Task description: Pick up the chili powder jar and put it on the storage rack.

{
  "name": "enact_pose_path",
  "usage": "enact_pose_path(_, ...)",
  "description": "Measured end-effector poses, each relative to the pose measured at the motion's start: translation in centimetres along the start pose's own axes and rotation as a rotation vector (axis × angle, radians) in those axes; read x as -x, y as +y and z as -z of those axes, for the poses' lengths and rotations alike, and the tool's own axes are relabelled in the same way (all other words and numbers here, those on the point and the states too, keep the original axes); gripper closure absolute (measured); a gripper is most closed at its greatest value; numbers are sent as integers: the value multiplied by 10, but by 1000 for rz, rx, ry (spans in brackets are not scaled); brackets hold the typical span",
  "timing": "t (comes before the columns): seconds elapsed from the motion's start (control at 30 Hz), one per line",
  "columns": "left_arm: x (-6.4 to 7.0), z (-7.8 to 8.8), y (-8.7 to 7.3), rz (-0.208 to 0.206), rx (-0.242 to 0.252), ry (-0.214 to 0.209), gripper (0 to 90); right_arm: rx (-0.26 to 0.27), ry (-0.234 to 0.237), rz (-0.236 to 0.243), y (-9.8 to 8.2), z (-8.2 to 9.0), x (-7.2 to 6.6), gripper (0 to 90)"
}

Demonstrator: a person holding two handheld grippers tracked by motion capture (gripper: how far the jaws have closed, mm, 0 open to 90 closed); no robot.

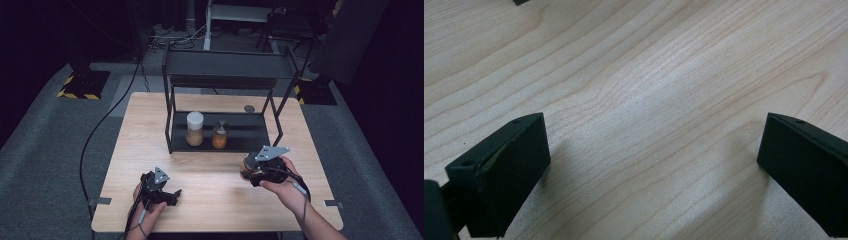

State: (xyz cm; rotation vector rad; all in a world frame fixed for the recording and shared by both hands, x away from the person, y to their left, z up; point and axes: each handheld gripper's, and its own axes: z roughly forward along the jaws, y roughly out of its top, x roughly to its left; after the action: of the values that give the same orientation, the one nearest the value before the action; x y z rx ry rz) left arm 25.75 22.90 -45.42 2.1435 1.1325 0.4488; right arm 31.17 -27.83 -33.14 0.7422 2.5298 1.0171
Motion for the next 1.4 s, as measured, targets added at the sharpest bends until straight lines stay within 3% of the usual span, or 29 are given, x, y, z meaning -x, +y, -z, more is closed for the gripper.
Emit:
enact_pose_path(0.53,1,0,0,4,1,4,2,17,-23,-32,34,2,38,318)
enact_pose_path(0.77,1,0,0,4,1,4,2,18,-54,-44,45,-1,54,318)
enact_pose_path(1.07,2,0,0,6,0,7,1,23,-75,-70,50,-15,77,319)
enact_pose_path(1.4,2,0,0,7,1,8,1,8,-96,-78,53,-40,90,319)
